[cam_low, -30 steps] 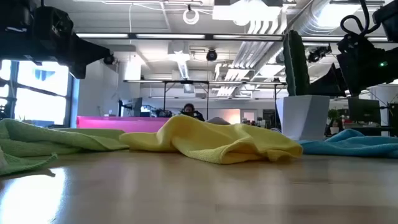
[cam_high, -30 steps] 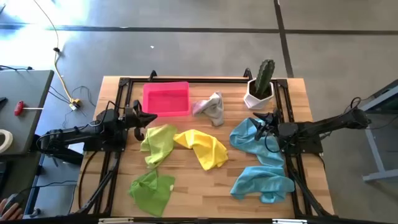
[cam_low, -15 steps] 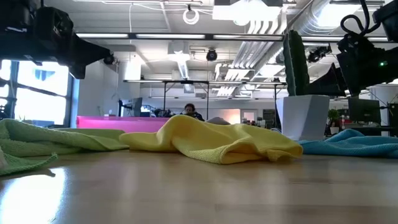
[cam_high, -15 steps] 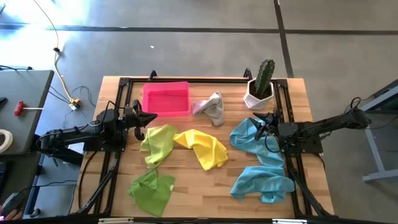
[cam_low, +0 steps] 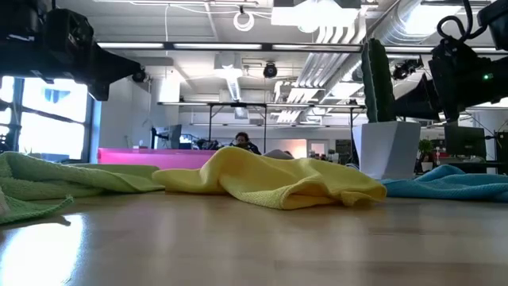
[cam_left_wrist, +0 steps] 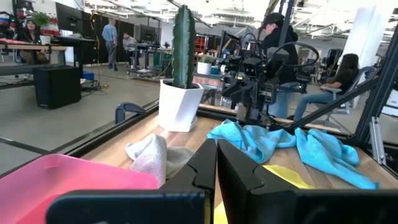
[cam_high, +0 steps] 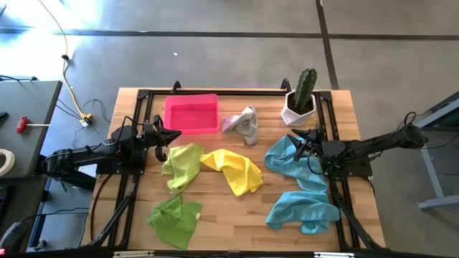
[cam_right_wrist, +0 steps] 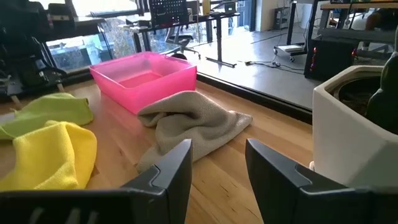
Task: Fold microfiber towels
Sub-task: Fold the yellow towel on the table
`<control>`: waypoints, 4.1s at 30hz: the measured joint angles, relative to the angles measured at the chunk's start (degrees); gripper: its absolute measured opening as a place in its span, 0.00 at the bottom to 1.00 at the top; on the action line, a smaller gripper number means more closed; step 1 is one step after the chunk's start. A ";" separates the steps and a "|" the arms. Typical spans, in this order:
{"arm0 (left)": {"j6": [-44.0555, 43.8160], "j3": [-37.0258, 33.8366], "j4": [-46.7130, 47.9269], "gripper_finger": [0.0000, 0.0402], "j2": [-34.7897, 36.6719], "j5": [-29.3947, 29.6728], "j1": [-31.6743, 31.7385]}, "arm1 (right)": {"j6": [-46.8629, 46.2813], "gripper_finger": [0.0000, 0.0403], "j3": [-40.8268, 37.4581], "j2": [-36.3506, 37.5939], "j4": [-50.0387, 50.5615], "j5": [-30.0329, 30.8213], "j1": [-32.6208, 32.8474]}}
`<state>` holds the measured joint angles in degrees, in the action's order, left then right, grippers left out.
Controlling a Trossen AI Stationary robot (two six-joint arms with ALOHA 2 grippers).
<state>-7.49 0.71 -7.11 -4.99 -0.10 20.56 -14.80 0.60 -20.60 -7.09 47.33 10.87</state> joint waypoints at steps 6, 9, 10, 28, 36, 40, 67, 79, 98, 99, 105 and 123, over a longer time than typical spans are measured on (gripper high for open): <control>0.71 -0.01 -2.31 0.01 0.00 -1.81 -0.04 | -0.73 0.35 0.00 0.00 -1.73 0.00 0.00; 3.55 0.00 -5.82 0.01 0.02 -1.83 -0.04 | 0.25 0.35 -0.01 0.00 -2.89 -0.04 0.00; 4.82 0.00 -6.70 0.01 0.02 -2.00 -0.04 | 1.11 0.35 0.00 0.00 -3.37 -0.18 0.00; 8.76 0.00 -10.52 0.22 0.00 1.57 -0.04 | 18.00 0.35 0.00 0.00 -19.88 -5.00 -0.02; 7.09 2.75 -15.18 0.30 -1.05 -0.85 -0.02 | 25.12 0.35 0.00 -0.02 -29.28 -11.36 0.00; 5.90 5.85 -15.10 0.29 -4.76 -0.96 -0.02 | 29.85 0.35 -0.01 -0.02 -33.06 -11.54 -0.02; 2.10 13.51 -23.07 0.28 -38.77 -4.99 -10.55 | 23.38 0.35 23.41 -27.85 -12.93 -15.05 -0.02; -3.83 13.57 -26.76 0.28 -50.37 4.11 -23.99 | 5.92 0.35 26.03 -40.14 -11.92 -21.93 0.03; -13.57 13.53 -8.12 0.28 -65.75 13.33 -32.11 | -9.81 0.35 26.03 -49.96 -6.61 -31.46 0.16; -13.72 13.55 -6.32 0.28 -66.09 14.18 -32.09 | -9.73 0.35 26.03 -50.05 -6.32 -31.42 0.16; -19.54 13.87 6.18 0.28 -67.00 16.22 -32.09 | -7.17 0.35 26.03 -50.01 -1.75 -29.76 0.16; -36.95 13.88 24.42 0.28 -56.34 3.96 -36.37 | -16.32 0.35 26.03 -49.97 25.18 -34.87 0.16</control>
<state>-44.44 14.59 17.30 -61.34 3.86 -15.81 -31.12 26.63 -70.57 18.10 12.47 11.03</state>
